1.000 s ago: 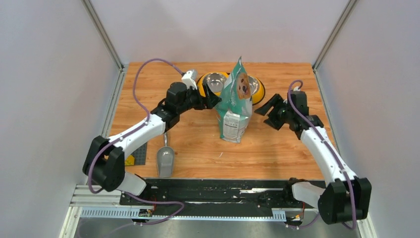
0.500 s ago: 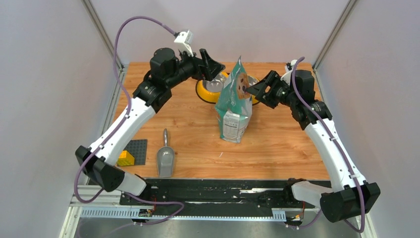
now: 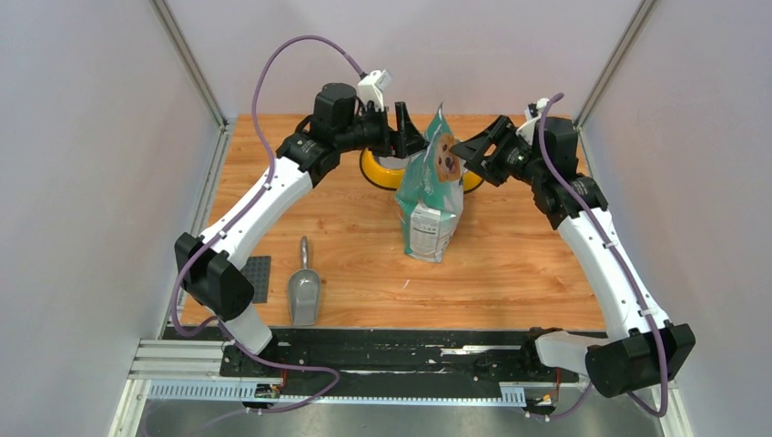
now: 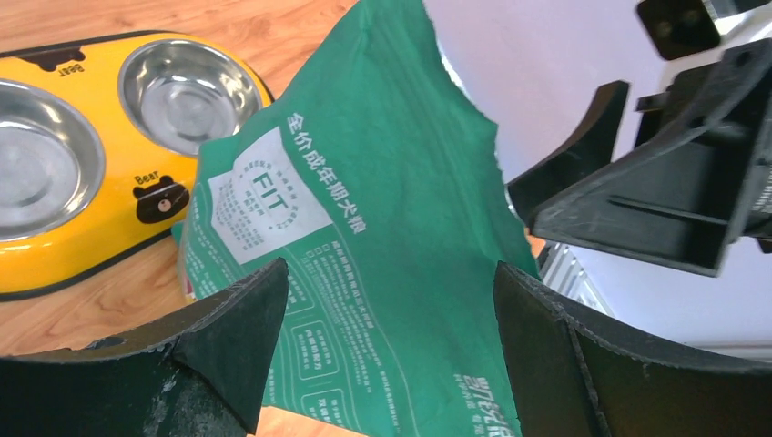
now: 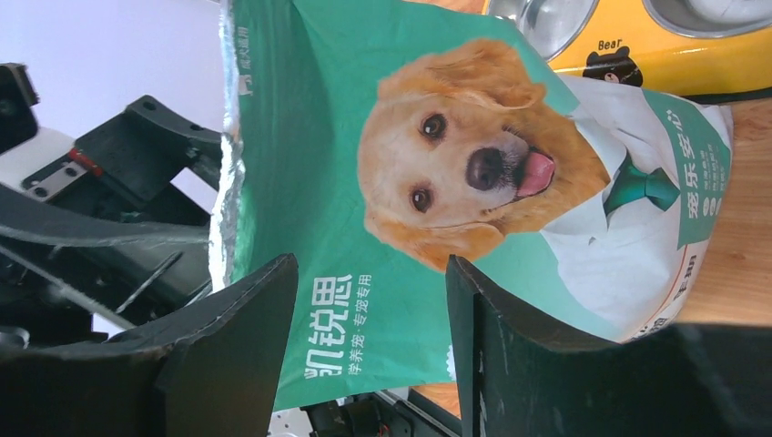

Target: Serve the pet food

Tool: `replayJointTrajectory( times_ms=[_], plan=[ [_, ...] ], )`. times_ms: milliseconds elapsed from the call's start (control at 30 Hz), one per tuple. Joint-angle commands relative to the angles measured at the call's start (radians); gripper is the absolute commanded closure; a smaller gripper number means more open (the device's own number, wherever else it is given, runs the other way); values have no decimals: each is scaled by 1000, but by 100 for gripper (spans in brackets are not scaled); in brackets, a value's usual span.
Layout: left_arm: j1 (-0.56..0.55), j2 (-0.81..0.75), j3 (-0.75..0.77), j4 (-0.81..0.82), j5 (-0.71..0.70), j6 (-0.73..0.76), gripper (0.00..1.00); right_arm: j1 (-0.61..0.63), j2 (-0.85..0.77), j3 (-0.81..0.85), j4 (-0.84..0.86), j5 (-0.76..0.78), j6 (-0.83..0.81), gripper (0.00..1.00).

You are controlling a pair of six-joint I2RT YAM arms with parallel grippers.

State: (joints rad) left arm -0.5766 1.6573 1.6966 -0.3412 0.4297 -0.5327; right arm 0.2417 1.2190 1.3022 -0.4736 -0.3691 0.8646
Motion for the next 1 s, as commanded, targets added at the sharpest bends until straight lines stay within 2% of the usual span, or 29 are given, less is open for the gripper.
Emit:
replayJointTrajectory(
  times_ms=[0, 233, 533, 767, 967],
  plan=[
    [-7, -42, 46, 50, 25, -35, 10, 6, 19, 44, 41, 2, 26, 41],
    [-8, -82, 53, 95, -4, -51, 10, 23, 49, 60, 53, -3, 24, 44],
    [-20, -37, 75, 79, 49, -68, 29, 34, 58, 69, 61, 3, 27, 44],
    [-30, -10, 111, 65, 63, -79, 34, 36, 65, 81, 64, 4, 23, 44],
    [-35, 20, 157, -42, 7, -61, 42, 39, 69, 88, 64, 5, 21, 44]
  ],
)
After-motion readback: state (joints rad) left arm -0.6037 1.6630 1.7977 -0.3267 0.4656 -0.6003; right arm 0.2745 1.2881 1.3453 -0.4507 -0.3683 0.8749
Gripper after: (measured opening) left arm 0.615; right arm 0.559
